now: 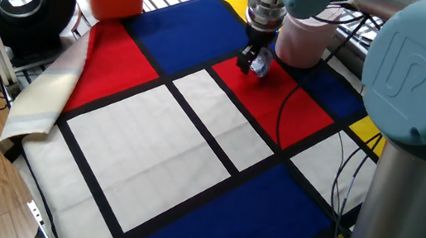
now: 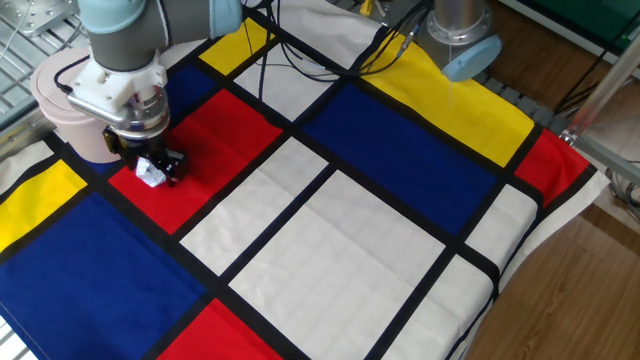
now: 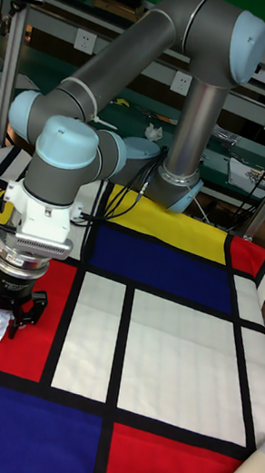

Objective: Put the garbage in the trash can

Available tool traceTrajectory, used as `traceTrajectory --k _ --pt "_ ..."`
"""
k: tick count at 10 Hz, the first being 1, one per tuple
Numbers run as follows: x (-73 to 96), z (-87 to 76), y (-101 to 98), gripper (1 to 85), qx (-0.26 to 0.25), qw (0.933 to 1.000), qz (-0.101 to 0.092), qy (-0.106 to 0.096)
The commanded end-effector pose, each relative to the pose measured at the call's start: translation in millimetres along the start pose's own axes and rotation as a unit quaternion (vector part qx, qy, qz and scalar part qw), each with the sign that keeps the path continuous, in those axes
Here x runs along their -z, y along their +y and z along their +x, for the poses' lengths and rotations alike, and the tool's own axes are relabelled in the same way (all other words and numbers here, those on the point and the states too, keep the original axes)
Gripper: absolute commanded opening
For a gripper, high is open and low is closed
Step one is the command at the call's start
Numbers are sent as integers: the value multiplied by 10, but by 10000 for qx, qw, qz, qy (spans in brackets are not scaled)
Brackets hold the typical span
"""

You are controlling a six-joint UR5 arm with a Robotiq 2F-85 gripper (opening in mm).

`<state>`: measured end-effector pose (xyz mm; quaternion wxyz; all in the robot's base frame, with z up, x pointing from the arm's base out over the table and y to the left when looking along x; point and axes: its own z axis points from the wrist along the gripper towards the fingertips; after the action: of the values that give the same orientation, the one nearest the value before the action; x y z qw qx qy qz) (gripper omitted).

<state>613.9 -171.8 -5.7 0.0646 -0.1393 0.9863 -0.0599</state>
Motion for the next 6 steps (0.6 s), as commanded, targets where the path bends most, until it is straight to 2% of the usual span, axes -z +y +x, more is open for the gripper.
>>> traceTrajectory --k 1,2,3,6 --pt "-1 38 -23 620 -242 9997 61 22" --pt "-4 56 -61 563 -399 9991 137 61" --pt "5 33 -83 413 -535 9984 204 40" --pt "8 -12 -96 343 -670 9975 225 48"
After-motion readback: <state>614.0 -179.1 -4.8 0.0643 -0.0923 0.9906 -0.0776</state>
